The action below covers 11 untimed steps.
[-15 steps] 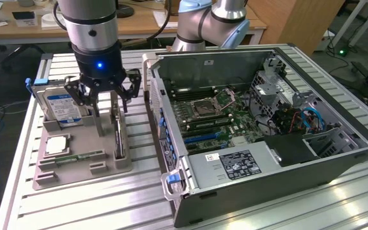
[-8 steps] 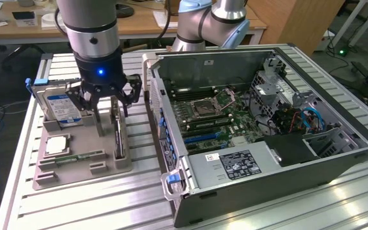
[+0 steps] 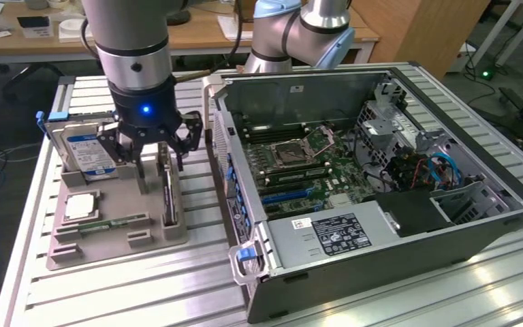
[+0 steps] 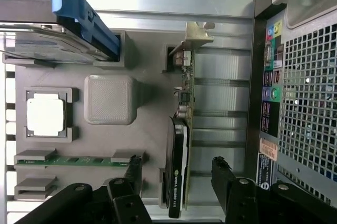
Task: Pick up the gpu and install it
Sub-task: 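Pick up the gpu and move the gpu toward the slot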
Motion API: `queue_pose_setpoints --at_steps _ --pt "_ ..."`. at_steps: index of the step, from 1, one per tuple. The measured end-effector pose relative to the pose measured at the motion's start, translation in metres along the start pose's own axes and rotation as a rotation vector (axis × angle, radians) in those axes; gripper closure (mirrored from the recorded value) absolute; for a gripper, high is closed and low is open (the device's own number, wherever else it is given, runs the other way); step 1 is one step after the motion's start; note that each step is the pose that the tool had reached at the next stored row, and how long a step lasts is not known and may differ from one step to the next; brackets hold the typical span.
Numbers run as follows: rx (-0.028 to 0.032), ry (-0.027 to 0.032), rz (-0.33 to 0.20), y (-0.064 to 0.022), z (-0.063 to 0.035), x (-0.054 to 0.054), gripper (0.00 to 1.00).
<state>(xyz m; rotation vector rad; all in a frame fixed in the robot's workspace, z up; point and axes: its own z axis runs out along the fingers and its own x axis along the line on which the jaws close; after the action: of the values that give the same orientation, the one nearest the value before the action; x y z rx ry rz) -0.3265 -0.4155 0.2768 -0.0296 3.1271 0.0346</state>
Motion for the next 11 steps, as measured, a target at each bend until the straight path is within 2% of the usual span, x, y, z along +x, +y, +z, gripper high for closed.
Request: queue_pose_setpoints --at_steps 11 --pt "0.0 -0.0001 0.0 -0.0004 0.0093 -0.0048 0.35"
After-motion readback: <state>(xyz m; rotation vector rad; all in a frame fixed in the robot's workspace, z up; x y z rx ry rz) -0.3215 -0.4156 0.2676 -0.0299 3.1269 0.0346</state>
